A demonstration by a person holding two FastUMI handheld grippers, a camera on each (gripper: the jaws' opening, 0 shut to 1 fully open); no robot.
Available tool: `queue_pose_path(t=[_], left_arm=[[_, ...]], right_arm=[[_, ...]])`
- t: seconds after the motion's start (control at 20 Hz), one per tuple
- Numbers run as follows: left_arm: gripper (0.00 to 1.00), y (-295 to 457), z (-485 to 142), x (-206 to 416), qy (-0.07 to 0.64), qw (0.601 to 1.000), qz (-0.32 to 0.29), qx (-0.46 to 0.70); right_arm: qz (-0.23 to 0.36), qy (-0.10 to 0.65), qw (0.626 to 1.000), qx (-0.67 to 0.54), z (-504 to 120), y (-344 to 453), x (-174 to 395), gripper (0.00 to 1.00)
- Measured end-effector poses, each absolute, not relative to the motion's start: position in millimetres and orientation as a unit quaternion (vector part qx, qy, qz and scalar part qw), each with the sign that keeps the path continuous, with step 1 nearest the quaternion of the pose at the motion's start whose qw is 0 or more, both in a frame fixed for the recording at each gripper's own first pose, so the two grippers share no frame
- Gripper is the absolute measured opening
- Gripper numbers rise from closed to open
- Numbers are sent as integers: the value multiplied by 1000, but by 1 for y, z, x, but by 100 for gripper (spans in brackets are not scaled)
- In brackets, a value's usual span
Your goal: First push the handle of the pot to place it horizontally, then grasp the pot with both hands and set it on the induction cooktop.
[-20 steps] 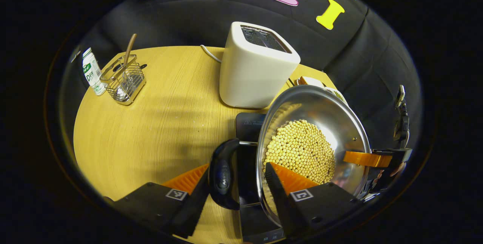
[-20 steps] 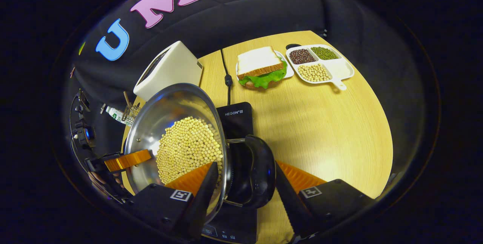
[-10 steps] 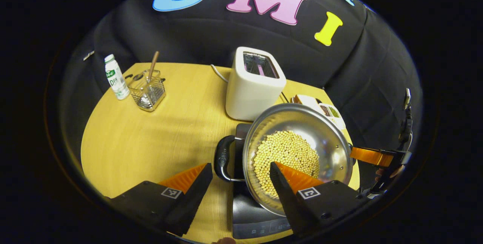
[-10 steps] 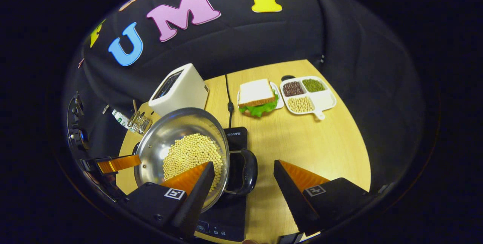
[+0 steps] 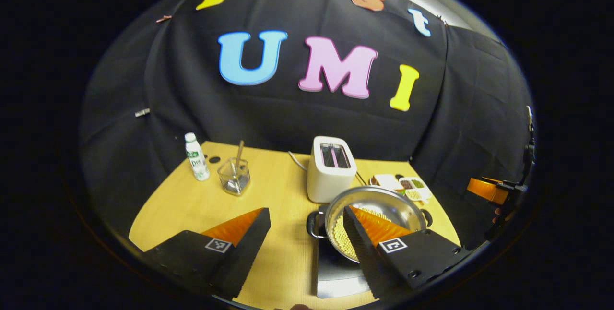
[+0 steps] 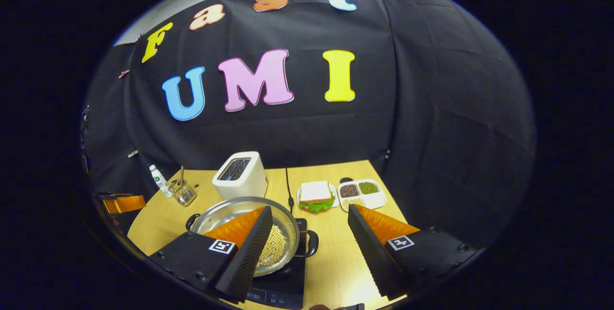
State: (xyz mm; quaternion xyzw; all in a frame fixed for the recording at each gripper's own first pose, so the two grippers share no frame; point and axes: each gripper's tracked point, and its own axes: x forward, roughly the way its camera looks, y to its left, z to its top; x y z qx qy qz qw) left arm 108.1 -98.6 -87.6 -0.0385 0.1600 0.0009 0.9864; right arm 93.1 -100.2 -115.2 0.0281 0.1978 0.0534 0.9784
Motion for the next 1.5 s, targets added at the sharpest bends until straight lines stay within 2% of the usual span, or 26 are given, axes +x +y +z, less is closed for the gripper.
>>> queue_pose_path(t=[0.25, 0.45, 0.6, 1.05, 1.5], left_arm=[[95, -73, -22, 56, 61, 998, 19, 26], [95, -74, 13, 11, 12, 1000, 13, 24], [95, -66, 33, -19, -12, 999, 17, 27], [93, -31, 31, -78, -24, 998, 48, 24], [95, -7, 8, -74, -8, 997, 74, 2]], right_arm=[[34, 116, 992, 38, -48, -101, 53, 98], [23, 58, 998, 25, -4, -101, 23, 98], [14, 44, 998, 30, 11, -99, -2, 98], [-2, 14, 1000, -2, 26, -96, -54, 98], [13, 25, 1000, -9, 15, -70, -57, 98]])
